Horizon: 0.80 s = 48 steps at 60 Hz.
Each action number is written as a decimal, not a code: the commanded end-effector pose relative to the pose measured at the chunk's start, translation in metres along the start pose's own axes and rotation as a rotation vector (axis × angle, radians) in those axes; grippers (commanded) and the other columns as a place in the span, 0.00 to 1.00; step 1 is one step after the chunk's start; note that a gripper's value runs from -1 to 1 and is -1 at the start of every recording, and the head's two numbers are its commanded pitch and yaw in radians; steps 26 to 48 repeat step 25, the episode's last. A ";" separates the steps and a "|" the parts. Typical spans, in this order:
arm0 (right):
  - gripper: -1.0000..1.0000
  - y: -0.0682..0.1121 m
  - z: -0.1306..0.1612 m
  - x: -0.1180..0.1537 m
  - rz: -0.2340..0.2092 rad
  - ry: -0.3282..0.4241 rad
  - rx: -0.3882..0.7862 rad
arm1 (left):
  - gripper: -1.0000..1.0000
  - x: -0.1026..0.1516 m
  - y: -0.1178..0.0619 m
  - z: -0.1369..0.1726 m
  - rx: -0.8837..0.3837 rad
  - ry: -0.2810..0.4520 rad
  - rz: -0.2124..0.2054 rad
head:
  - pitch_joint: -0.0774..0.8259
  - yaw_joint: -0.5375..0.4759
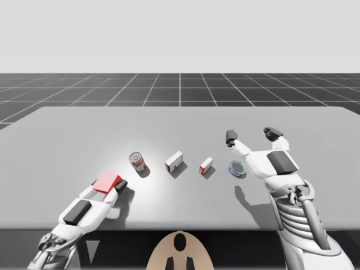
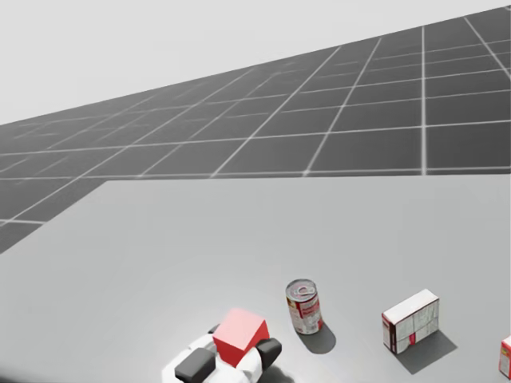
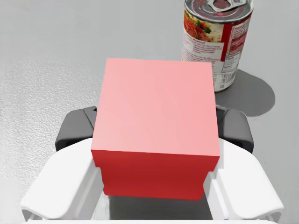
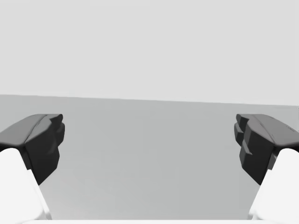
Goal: Find the red cube and pick it up.
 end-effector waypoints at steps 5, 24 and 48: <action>0.00 0.002 -0.002 0.000 -0.011 -0.033 -0.062 | 1.00 0.056 0.000 0.024 0.022 -0.136 -0.067 | 0.46 0.95; 0.00 0.001 -0.010 -0.001 -0.049 -0.056 -0.177 | 1.00 0.151 -0.016 0.067 0.088 -0.427 -0.199 | 0.46 0.95; 0.00 0.001 -0.011 -0.001 -0.047 -0.060 -0.182 | 1.00 0.155 -0.017 0.068 0.091 -0.438 -0.206 | 0.46 0.95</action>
